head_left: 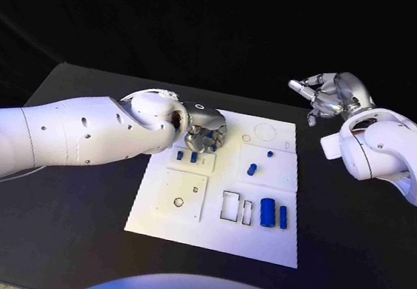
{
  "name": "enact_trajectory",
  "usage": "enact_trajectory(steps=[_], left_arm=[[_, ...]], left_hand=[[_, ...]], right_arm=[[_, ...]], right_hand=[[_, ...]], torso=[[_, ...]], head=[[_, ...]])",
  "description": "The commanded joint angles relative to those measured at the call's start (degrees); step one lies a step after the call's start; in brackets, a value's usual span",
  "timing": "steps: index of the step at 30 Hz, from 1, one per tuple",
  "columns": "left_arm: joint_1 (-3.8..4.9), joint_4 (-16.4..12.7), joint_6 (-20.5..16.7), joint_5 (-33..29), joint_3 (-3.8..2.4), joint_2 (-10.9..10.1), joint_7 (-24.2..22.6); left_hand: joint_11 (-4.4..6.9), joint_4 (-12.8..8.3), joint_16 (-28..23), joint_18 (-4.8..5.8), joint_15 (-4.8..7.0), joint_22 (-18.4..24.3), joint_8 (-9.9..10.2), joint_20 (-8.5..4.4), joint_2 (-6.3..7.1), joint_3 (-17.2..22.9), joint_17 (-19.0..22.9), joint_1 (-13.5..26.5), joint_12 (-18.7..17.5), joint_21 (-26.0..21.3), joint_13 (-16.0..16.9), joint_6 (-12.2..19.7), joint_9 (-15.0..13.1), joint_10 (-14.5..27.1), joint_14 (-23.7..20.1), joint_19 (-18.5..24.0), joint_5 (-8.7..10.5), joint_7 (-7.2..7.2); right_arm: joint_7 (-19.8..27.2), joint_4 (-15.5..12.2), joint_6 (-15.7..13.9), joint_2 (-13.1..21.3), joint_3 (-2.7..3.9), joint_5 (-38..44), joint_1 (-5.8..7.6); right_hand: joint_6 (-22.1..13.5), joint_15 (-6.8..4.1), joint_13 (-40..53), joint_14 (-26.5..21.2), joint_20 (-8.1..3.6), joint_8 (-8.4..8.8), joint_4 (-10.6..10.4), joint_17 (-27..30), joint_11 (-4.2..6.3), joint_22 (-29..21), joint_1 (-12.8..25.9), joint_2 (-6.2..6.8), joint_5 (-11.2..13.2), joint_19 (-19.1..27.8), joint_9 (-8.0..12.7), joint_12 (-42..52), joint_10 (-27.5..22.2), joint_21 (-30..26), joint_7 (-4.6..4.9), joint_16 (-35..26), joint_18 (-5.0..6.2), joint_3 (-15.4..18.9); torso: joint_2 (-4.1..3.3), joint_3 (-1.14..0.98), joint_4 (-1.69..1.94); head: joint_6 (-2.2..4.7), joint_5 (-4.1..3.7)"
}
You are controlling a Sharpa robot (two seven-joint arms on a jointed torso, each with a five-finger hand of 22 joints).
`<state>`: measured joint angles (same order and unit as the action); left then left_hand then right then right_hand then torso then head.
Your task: Assemble the parts on the task board
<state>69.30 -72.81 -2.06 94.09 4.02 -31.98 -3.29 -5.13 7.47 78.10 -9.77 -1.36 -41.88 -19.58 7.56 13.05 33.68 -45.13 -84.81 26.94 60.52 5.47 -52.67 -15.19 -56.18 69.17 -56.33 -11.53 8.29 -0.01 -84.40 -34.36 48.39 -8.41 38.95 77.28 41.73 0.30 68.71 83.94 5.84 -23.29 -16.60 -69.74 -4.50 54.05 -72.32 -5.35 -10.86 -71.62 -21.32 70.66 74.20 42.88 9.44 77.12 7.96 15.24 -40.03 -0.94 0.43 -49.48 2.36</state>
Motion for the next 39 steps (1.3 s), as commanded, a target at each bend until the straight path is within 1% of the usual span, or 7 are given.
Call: enact_trajectory(steps=[1, 5, 11, 20, 26, 34, 39], left_arm=[[-0.16, 0.08, 1.70, -0.24, 0.10, 0.20, -0.51], [-0.16, 0.46, 1.79, -0.24, 0.10, 0.29, -0.49], [-0.16, 1.29, 1.02, -0.25, 0.10, 0.67, -0.95], [-0.18, 1.75, -1.31, -0.51, 0.11, 0.85, -1.96], [-0.23, 0.96, -3.12, -1.45, 0.09, 0.20, -2.79], [-0.27, -1.51, -4.53, -2.66, -0.49, -1.64, -3.60], [-0.27, -3.33, -5.56, -4.12, -1.30, -3.16, -3.95]], left_hand=[[0.02, -0.74, 0.58, -0.30, 0.09, -0.82, -0.11, -0.08, -0.46, 0.07, -0.49, 0.41, 0.12, 0.75, 0.17, -0.69, -0.14, -0.82, 0.74, -0.86, 0.28, 0.08], [0.09, -1.52, 0.78, -0.18, 0.22, -1.60, -0.04, -0.21, -0.85, 0.47, -0.66, 0.20, 0.02, 1.45, 0.31, -1.00, -0.20, -1.50, 1.17, -1.33, 0.26, 0.18], [0.04, -2.77, 0.90, -0.03, 0.24, -2.63, 0.07, -0.29, -1.38, 1.04, -0.97, -0.24, -0.24, 2.38, 0.49, -1.49, -0.29, -2.29, 1.66, -1.79, 0.27, 0.42], [0.00, -3.25, 1.41, 0.24, 0.25, -4.17, 0.24, -0.29, -1.53, 1.30, -2.54, 0.11, -0.90, 3.56, 0.51, -1.81, -0.37, -2.97, 2.89, -2.86, 0.24, 0.51], [-0.06, -3.55, 1.58, 0.39, 0.25, -5.00, 0.42, -0.29, -1.58, 1.55, -3.10, 0.32, -1.51, 4.20, 0.48, -1.94, -0.39, -3.32, 3.44, -3.46, 0.18, 0.59], [-0.10, -3.38, 1.66, 0.44, 0.17, -5.20, 0.61, -0.19, -1.47, 1.41, -3.31, 1.63, -2.61, 4.38, 0.43, -2.32, -0.52, -3.92, 3.97, -3.65, 0.27, 0.61], [-0.06, -3.43, 1.73, 0.49, 0.19, -5.48, 0.60, -0.19, -1.49, 1.42, -3.54, 1.74, -2.79, 4.55, 0.45, -2.48, -0.57, -4.15, 4.16, -3.89, 0.23, 0.58]], right_arm=[[0.16, -0.04, 0.33, -0.02, 0.02, 0.24, 0.00], [0.15, -0.03, 0.34, -0.01, 0.02, 0.25, 0.00], [0.17, -0.06, 0.34, 0.00, 0.02, 0.25, 0.00], [0.20, -0.11, 0.32, 0.02, 0.02, 0.25, 0.00], [0.25, -0.12, 0.34, 0.03, 0.02, 0.26, 0.00], [0.28, -0.07, 0.36, 0.09, 0.02, 0.26, -0.01], [0.29, -0.03, 0.37, 0.10, 0.02, 0.26, -0.01]], right_hand=[[-0.28, -0.32, 0.05, 1.19, 0.05, -0.36, -0.08, -0.05, 0.06, 0.05, -0.18, -0.55, 0.09, -0.43, 0.06, 0.08, -0.08, -0.06, -0.11, -0.08, 0.97, 0.32], [-0.28, -0.32, 0.05, 1.19, 0.05, -0.36, -0.08, -0.05, 0.06, 0.05, -0.18, -0.55, 0.09, -0.43, 0.06, 0.08, -0.08, -0.06, -0.11, -0.08, 0.97, 0.32], [-0.28, -0.32, 0.05, 1.19, 0.05, -0.36, -0.08, -0.05, 0.06, 0.05, -0.18, -0.55, 0.09, -0.43, 0.06, 0.08, -0.08, -0.06, -0.11, -0.08, 0.97, 0.32], [-0.20, -0.34, 0.12, 1.25, 0.04, -0.48, -0.09, -0.20, 0.09, 0.06, -0.25, -0.71, 0.08, -0.47, 0.08, 0.18, 0.02, -0.10, -0.14, 0.01, 0.98, 0.45], [-0.20, -0.34, 0.12, 1.25, 0.04, -0.48, -0.09, -0.20, 0.09, 0.06, -0.25, -0.71, 0.08, -0.47, 0.08, 0.18, 0.02, -0.10, -0.14, 0.01, 0.98, 0.45], [-0.20, -0.34, 0.12, 1.25, 0.04, -0.48, -0.09, -0.20, 0.09, 0.06, -0.25, -0.71, 0.08, -0.47, 0.08, 0.18, 0.02, -0.10, -0.14, 0.01, 0.98, 0.45], [-0.20, -0.34, 0.12, 1.25, 0.04, -0.48, -0.09, -0.20, 0.09, 0.06, -0.25, -0.71, 0.08, -0.47, 0.08, 0.18, 0.02, -0.10, -0.14, 0.01, 0.98, 0.45]], torso=[[0.00, 0.03, 0.00], [0.00, 0.01, -0.01], [-0.04, 0.04, -0.04], [0.00, 0.00, 0.01], [0.05, 0.02, 0.01], [0.07, 0.03, 0.07], [0.05, 0.00, 0.10]], head=[[-0.02, 0.03], [0.02, 0.02], [0.07, -0.04], [0.12, -0.20], [0.25, -0.18], [0.49, -0.18], [0.69, -0.13]])
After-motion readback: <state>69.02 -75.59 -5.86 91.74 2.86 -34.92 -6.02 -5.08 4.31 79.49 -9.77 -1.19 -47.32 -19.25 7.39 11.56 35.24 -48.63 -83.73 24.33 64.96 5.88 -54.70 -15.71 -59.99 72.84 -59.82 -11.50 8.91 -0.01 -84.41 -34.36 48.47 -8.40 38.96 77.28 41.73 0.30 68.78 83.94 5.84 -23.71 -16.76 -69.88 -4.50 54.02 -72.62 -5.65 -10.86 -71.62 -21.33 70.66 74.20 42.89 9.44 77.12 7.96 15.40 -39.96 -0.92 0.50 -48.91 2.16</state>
